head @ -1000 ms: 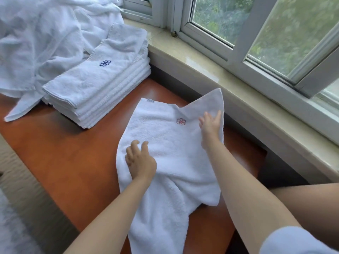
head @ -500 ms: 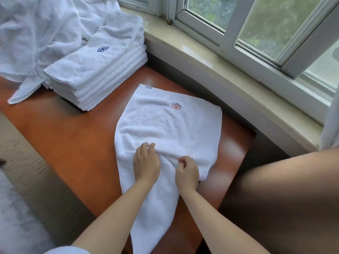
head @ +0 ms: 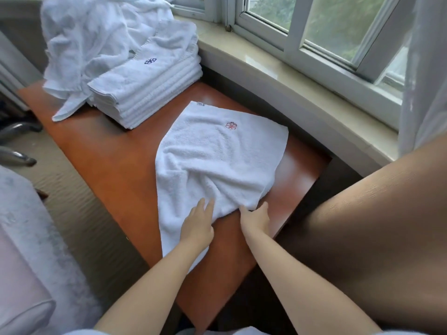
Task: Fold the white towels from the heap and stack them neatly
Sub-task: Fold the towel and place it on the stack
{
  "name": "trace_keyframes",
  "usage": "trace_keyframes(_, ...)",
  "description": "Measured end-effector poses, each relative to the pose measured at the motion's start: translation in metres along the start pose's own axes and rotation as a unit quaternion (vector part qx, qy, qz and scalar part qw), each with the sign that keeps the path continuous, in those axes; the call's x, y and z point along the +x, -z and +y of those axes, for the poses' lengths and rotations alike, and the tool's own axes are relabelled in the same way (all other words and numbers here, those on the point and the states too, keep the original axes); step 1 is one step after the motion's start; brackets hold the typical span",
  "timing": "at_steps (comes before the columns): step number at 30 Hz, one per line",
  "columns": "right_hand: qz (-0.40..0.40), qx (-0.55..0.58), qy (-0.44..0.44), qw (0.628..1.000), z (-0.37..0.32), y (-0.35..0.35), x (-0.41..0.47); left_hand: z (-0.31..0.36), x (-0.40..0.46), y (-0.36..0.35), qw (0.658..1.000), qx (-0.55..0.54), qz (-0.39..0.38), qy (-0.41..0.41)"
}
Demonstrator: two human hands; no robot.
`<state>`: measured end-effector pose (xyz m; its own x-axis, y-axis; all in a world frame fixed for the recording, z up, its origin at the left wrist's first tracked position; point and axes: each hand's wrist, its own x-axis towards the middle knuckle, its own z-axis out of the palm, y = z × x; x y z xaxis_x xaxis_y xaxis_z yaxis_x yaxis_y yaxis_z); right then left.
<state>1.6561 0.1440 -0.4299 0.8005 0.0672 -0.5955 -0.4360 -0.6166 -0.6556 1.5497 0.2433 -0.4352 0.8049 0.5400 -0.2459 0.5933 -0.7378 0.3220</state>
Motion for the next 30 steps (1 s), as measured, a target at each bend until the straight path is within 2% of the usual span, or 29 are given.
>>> trace_keyframes(1,-0.008,0.067,-0.014,0.998,-0.006,0.000,0.006,0.000,0.005,0.005,0.999,-0.029,0.002,0.022)
trace_keyframes(3,-0.011,0.178,-0.005,0.984,-0.023,0.006,0.017,-0.003,0.022,0.021,0.981,-0.179,0.017,0.074)
trace_keyframes(5,-0.001,0.304,0.055,0.951,-0.047,0.016,0.021,-0.008,0.040,0.040,0.932,-0.348,0.023,0.104)
trace_keyframes(6,-0.014,0.351,0.093,0.932,-0.059,0.021,0.023,-0.012,0.048,0.047,0.909,-0.398,0.025,0.119)
trace_keyframes(7,-0.033,0.367,0.121,0.922,-0.067,0.023,0.025,-0.016,0.054,0.052,0.901,-0.411,0.024,0.134)
trace_keyframes(9,-0.048,0.296,0.122,0.946,-0.070,0.021,0.025,-0.025,0.060,0.053,0.926,-0.342,0.021,0.157)
trace_keyframes(10,-0.021,0.238,0.109,0.965,-0.061,0.018,0.026,-0.030,0.060,0.048,0.941,-0.297,0.017,0.162)
trace_keyframes(12,0.082,0.127,0.072,0.986,-0.036,0.009,0.026,-0.032,0.058,0.037,0.959,-0.246,0.003,0.141)
trace_keyframes(15,0.189,-0.005,0.043,0.981,-0.009,-0.004,0.019,-0.032,0.056,0.015,0.987,-0.141,0.005,0.074)
trace_keyframes(18,0.233,-0.090,0.003,0.968,0.003,-0.012,0.009,-0.034,0.054,0.004,0.990,-0.123,0.019,0.068)
trace_keyframes(22,0.125,-0.166,-0.063,0.976,-0.004,0.000,0.014,-0.033,0.056,0.006,0.990,-0.120,0.001,0.075)
trace_keyframes(24,0.065,-0.155,-0.060,0.984,-0.010,0.008,0.006,-0.029,0.053,0.012,0.991,-0.113,-0.011,0.074)
trace_keyframes(26,-0.002,-0.055,0.005,0.998,-0.006,0.013,-0.007,-0.023,0.043,0.018,0.992,-0.105,-0.012,0.071)
trace_keyframes(28,-0.083,0.112,0.027,0.990,0.000,0.021,-0.027,-0.018,0.024,0.022,0.996,-0.062,0.015,0.066)
trace_keyframes(29,-0.131,0.243,-0.003,0.961,0.000,0.029,-0.036,-0.017,0.011,0.022,0.995,-0.047,0.042,0.082)
trace_keyframes(30,-0.179,0.380,-0.040,0.906,-0.001,0.038,-0.042,-0.018,-0.004,0.020,0.990,-0.047,0.068,0.116)
